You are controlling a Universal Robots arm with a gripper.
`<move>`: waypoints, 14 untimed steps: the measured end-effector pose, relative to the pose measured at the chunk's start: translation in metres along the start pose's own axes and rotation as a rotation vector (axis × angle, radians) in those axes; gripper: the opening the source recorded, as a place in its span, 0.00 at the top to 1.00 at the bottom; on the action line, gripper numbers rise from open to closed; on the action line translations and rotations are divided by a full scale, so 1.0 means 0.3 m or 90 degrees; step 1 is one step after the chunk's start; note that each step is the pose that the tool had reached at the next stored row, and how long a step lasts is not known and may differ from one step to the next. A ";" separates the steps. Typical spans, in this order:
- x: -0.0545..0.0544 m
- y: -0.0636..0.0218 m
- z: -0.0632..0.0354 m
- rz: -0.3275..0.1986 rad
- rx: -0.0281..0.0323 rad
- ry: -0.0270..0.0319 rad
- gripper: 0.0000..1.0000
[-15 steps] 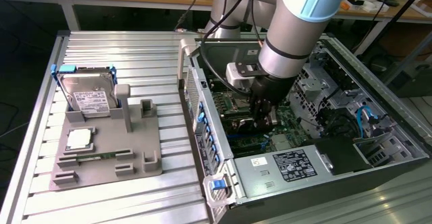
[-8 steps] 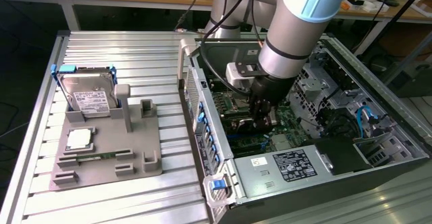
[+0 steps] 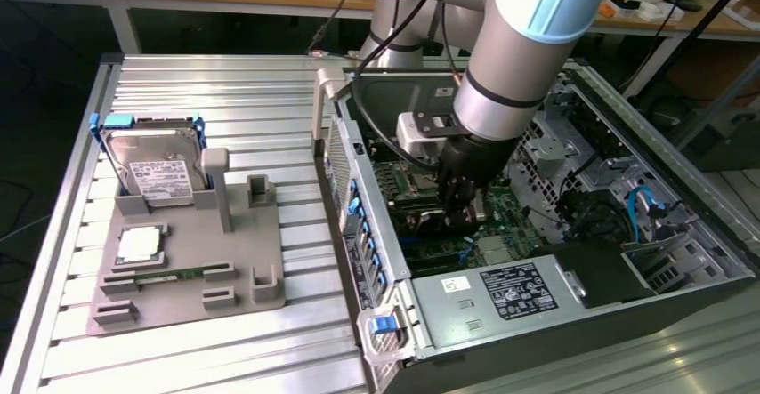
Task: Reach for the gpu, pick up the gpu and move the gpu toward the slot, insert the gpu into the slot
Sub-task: 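Insert the gpu into the slot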
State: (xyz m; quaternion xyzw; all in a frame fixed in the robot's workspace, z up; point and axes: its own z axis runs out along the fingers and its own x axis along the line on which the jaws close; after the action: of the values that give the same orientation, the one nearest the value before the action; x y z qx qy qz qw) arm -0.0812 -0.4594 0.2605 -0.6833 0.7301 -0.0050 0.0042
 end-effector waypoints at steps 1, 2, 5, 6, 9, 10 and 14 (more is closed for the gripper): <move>0.000 0.000 0.001 0.000 0.0000 -0.0001 0.73; -0.001 0.000 0.001 0.000 0.0001 -0.0003 0.73; -0.004 0.000 0.002 0.000 0.0000 -0.0005 0.73; -0.005 0.000 0.002 0.000 0.0000 -0.0006 0.73; -0.008 0.001 0.003 0.000 0.0000 -0.0013 0.73; -0.008 0.001 0.004 0.000 0.0000 -0.0015 0.73; -0.009 0.001 0.004 0.000 -0.0001 -0.0016 0.73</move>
State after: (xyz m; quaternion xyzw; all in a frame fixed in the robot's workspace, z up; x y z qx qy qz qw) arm -0.0813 -0.4567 0.2592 -0.6833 0.7302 -0.0041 0.0051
